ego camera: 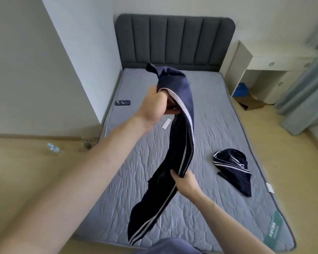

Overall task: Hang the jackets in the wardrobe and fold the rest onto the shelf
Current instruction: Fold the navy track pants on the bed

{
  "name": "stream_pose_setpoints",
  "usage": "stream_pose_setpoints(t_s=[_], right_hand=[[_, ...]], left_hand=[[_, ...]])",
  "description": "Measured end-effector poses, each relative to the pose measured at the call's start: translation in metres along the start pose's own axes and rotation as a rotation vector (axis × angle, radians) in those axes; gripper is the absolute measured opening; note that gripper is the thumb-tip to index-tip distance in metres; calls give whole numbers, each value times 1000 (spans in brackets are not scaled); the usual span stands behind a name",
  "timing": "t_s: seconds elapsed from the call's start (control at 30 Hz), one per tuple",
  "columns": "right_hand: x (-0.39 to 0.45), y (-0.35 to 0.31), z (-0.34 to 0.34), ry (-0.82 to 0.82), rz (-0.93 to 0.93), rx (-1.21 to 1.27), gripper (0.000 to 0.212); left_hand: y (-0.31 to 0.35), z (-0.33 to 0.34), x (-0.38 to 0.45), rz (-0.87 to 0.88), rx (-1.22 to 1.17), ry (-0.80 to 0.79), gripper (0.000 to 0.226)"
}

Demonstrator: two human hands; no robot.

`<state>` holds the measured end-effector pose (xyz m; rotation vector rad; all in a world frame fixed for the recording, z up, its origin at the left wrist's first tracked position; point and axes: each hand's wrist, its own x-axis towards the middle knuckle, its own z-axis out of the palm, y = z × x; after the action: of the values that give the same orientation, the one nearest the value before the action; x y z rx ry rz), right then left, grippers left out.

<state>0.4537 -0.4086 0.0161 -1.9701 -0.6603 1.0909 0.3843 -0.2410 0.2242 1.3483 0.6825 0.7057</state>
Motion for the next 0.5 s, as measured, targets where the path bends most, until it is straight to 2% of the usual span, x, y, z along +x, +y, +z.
stream_pose_setpoints(t_s=[0.03,0.13,0.17,0.23,0.3,0.37,0.43,0.5], right_hand=[[-1,-8,-2,-34,-2,36,19],[-3,-31,-7,-75,-32,238,31],[-3,-39,-8,-53,-12,346,32],[0,-53,-7,-13,78,592,34],[1,-59,-6,-56,193,802,39],[-4,-60,2,-147,280,938,39],[-9,-59,15,-145,324,991,28],[-15,-58,29,-131,327,979,12]], left_hand=[[-7,-15,8,18,121,15,21],[-56,-61,10,-106,656,28,49],[-80,-74,1,-173,784,-16,52],[-133,-99,-33,-292,960,-183,44],[-183,-115,-81,-444,1028,-381,36],[-224,-119,-130,-562,1012,-593,43],[-255,-108,-167,-667,956,-693,81],[-272,-83,-186,-741,825,-592,122]])
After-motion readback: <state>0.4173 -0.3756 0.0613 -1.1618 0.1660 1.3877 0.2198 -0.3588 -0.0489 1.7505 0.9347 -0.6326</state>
